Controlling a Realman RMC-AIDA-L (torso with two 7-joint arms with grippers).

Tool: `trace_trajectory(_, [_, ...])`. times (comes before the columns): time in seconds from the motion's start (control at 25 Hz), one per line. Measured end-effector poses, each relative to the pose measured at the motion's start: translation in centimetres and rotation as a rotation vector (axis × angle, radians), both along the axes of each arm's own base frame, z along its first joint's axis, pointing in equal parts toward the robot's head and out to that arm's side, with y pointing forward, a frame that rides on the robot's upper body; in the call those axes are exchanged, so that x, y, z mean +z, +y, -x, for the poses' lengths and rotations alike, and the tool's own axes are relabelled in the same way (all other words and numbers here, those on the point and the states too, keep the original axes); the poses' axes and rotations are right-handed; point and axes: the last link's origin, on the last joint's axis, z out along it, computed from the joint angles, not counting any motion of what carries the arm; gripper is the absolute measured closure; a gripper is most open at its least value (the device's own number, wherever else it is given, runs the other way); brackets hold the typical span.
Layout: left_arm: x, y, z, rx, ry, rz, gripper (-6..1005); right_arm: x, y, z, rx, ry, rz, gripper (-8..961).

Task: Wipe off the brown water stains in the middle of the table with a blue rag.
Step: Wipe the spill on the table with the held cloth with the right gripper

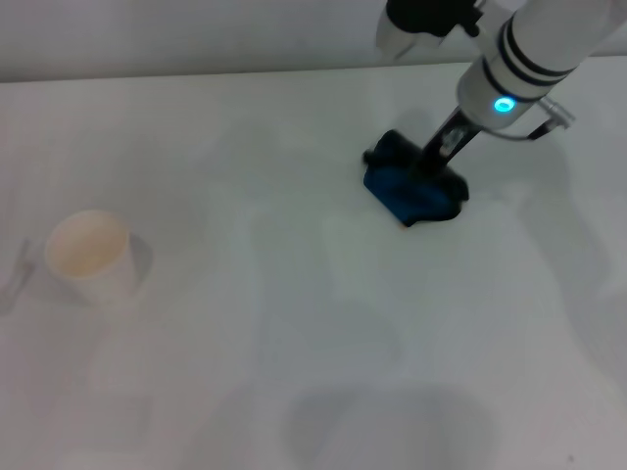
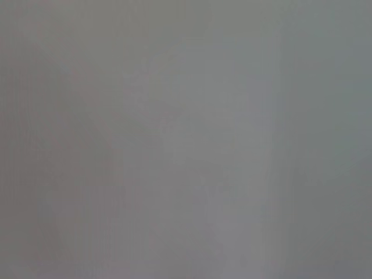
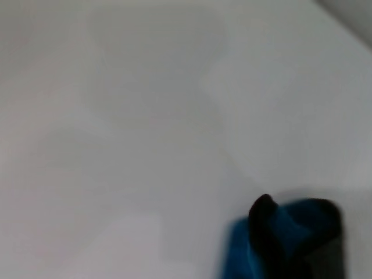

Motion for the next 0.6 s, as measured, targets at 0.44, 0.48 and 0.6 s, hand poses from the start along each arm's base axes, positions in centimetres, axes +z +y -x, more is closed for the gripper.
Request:
trace_trajectory(0.44, [0.0,0.7,-0.4,-0.016,0.001,0.003,113,-3.6,-4.3,2.7,0.016,0.151,0.315,876])
trace_trajectory(0.48, [0.0,0.7,-0.5,-0.017,0.001,0.003,113,-3.8,-4.7,2.9,0.019,0.157,0.341,876])
trace_trajectory(0.6, [-0.1,0.8,-0.4,-0.013,0.002,0.007,113,-4.4,-5.7,3.5,0.022,0.181,0.406,875])
